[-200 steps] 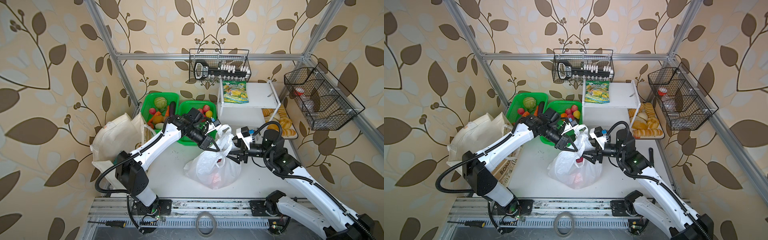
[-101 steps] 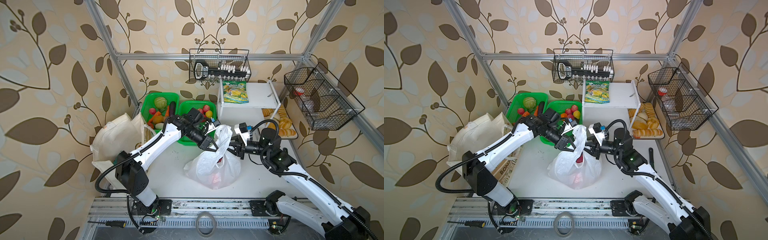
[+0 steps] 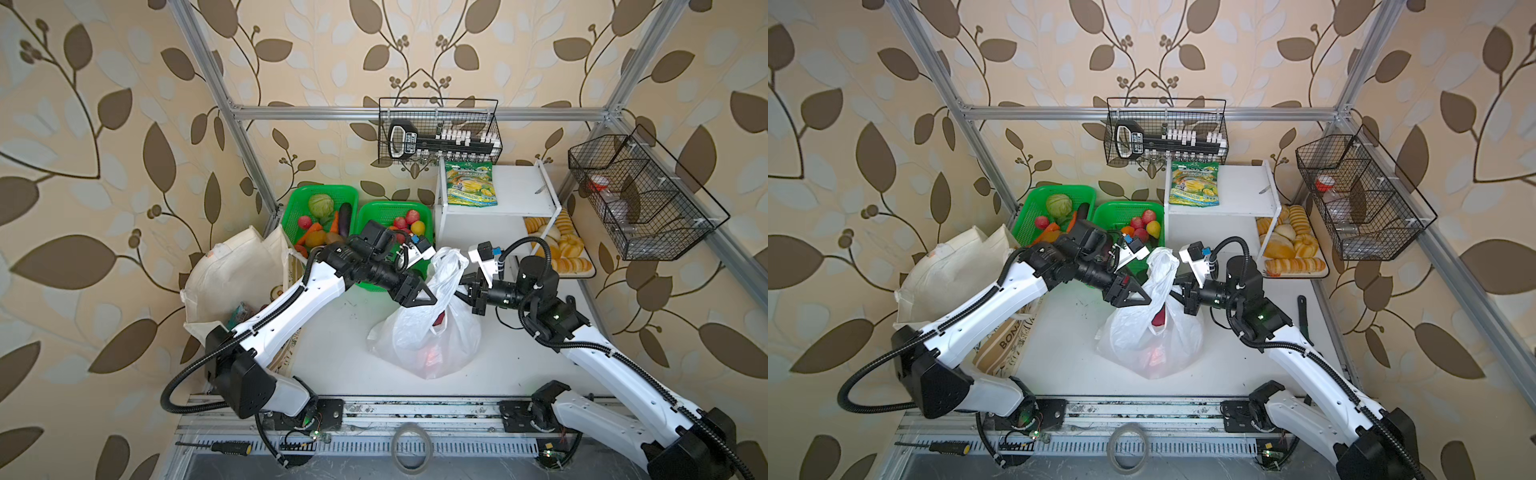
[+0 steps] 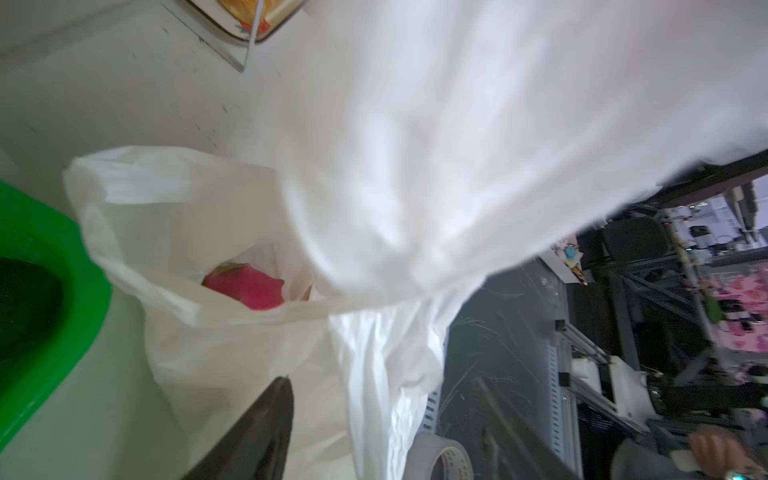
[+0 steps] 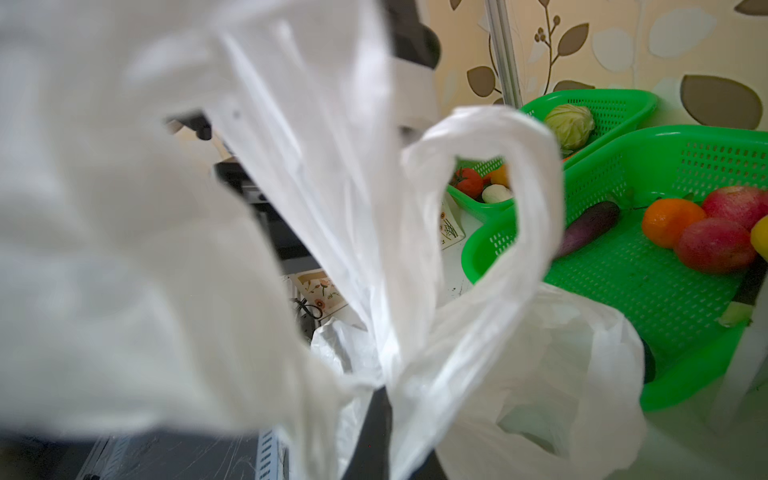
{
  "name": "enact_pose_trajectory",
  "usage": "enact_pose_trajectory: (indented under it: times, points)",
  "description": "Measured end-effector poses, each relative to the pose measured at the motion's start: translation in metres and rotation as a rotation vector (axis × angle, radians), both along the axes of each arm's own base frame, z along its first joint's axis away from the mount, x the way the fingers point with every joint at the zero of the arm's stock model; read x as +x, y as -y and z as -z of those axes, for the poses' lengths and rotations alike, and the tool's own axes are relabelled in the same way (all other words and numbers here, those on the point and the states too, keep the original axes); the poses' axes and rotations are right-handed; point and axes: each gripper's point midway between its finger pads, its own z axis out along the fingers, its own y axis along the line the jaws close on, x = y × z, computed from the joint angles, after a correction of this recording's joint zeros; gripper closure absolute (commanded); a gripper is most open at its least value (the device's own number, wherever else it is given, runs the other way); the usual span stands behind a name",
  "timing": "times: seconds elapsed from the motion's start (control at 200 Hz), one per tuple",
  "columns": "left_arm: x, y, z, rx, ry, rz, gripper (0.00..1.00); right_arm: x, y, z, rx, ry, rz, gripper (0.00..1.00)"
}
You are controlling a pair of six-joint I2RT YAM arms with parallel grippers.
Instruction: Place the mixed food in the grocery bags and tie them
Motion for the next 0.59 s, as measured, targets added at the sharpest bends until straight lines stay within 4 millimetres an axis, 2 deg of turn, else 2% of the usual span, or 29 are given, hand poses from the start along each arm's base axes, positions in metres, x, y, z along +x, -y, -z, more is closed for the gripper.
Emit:
enact_pose_trajectory:
  times: [0.09, 0.11, 0.14, 0.36, 0.43, 0.595]
  points:
    - [-0.001, -0.002, -0.012, -0.046, 0.058, -0.026, 0.15, 0.001, 0.0, 0.0, 0.009, -0.014, 0.009, 1.0]
    - [0.0, -0.002, -0.014, -0.052, 0.071, -0.03, 0.07, 0.001, 0.0, 0.0, 0.011, -0.013, 0.009, 1.0]
    - [0.001, -0.001, -0.015, -0.057, 0.091, -0.033, 0.01, 0.001, 0.0, -0.002, 0.017, -0.014, 0.01, 1.0]
    - [0.006, 0.014, -0.008, 0.013, 0.222, -0.08, 0.03, 0.002, 0.0, -0.006, 0.036, -0.02, 0.013, 1.0]
    - [0.005, 0.02, -0.006, 0.043, 0.287, -0.082, 0.14, 0.002, 0.0, -0.006, 0.039, -0.024, 0.014, 1.0]
    - [0.007, 0.027, -0.001, 0.095, 0.403, -0.096, 0.63, 0.002, 0.0, -0.007, 0.043, -0.031, 0.015, 1.0]
